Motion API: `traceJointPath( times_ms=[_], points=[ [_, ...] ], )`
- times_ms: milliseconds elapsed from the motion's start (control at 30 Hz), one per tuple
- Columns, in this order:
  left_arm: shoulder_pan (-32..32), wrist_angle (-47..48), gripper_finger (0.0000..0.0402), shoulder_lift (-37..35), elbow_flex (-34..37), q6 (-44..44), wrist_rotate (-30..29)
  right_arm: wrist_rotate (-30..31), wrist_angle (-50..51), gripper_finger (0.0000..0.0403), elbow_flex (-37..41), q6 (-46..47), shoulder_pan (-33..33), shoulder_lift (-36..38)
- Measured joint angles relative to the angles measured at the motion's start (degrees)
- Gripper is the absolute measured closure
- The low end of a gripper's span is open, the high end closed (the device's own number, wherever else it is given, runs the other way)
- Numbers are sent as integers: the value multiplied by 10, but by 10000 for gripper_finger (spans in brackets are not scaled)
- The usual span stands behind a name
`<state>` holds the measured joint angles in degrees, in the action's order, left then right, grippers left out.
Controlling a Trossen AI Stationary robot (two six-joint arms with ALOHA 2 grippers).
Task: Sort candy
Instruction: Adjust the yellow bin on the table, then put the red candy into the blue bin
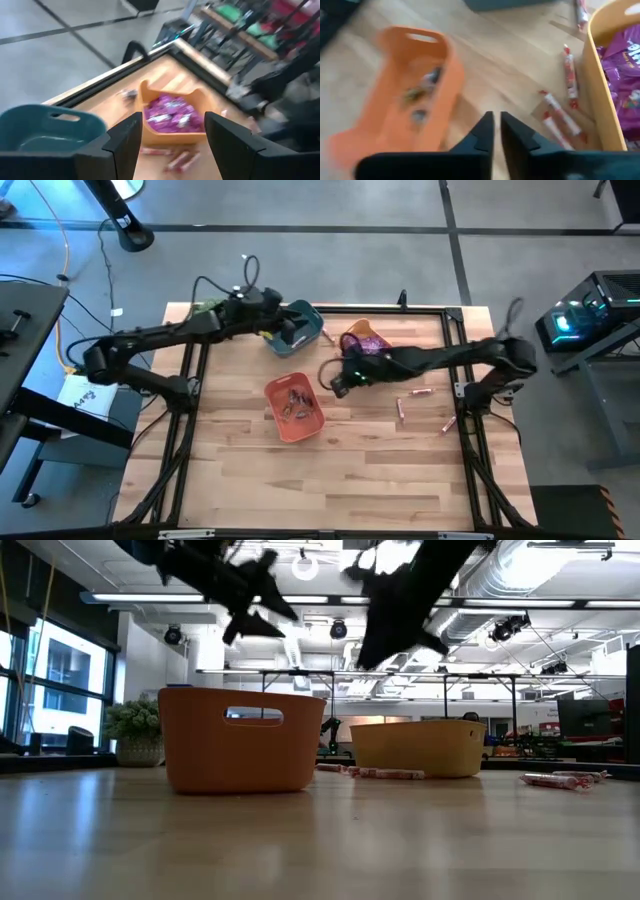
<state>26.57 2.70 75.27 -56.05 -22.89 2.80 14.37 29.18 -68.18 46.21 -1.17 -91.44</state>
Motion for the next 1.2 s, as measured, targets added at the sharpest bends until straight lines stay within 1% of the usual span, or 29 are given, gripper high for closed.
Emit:
traceJointPath(
  times_ms=[33,133,233,367,467,667,733,867,1000,1067,1133,1200],
  points=[
    [-2,2,193,-13,0,-6,4,-6,-8,388,0,-7,-11,-19],
    [-12,13,193,-56,0,-15,15,-6,0,396,0,-12,-45,-67],
    [-25,30,193,-102,0,-10,11,22,21,400,0,-14,-79,-101],
    [-45,48,193,-152,0,-14,-38,58,28,402,0,-28,-109,-116],
    [-58,72,193,-177,0,-15,-78,97,80,402,0,-43,-121,-114],
    [-82,130,193,-190,0,-26,-139,145,219,403,13,-93,-169,-112],
    [-90,145,193,-187,0,-28,-148,147,233,403,30,-105,-182,-102],
    [-105,152,193,-183,0,-30,-157,114,197,403,69,-137,-187,-54],
    [-120,152,193,-183,0,-30,-158,81,208,403,116,-107,-159,20],
    [-126,151,193,-183,0,-30,-159,36,206,403,147,-77,-134,68],
    [-131,151,193,-183,0,-30,-164,-33,205,403,179,-46,-100,115],
    [-133,151,193,-183,0,-30,-171,-90,209,403,215,30,-60,156]
  ],
)
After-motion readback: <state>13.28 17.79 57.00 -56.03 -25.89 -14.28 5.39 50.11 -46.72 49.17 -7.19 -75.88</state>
